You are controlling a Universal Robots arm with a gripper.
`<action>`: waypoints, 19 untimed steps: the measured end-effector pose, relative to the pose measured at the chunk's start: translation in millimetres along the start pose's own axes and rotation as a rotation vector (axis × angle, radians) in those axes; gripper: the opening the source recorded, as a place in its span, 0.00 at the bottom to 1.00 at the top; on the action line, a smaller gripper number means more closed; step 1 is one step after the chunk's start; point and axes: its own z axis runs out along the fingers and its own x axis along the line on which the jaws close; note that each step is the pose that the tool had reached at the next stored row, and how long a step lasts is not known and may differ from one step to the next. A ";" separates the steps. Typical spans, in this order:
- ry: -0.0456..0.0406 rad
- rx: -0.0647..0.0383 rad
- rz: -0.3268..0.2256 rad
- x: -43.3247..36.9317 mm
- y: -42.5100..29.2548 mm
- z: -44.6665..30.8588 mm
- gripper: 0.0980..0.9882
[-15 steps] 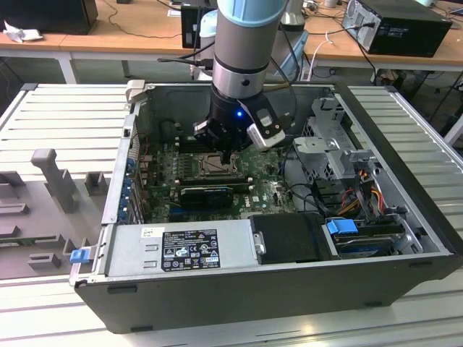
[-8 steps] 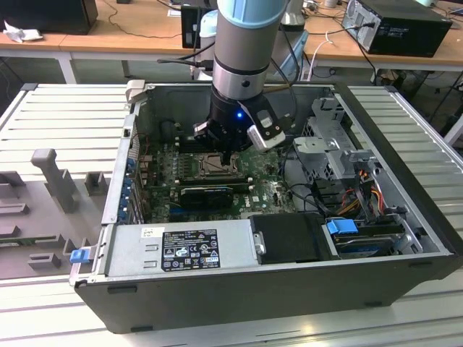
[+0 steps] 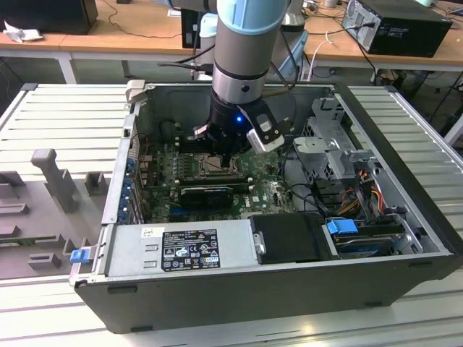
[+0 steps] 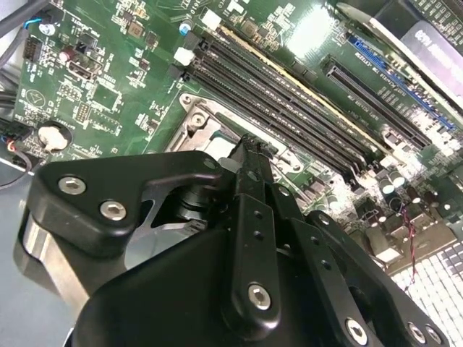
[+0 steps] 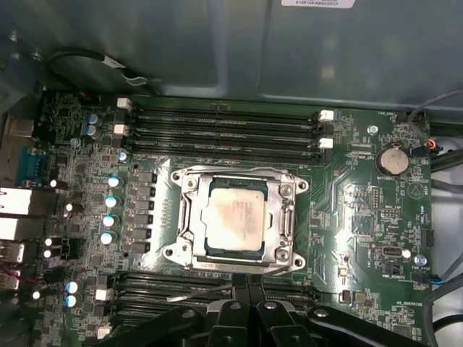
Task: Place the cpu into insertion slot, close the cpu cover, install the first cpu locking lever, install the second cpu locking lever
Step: 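Install the second cpu locking lever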
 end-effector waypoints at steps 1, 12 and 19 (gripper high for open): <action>0.0000 -0.001 0.000 0.5 -0.2 1.0 0.01; -0.0024 -0.039 -0.001 20.1 -8.0 3.3 0.01; -0.0014 -0.040 -0.001 25.4 -10.8 24.3 0.01</action>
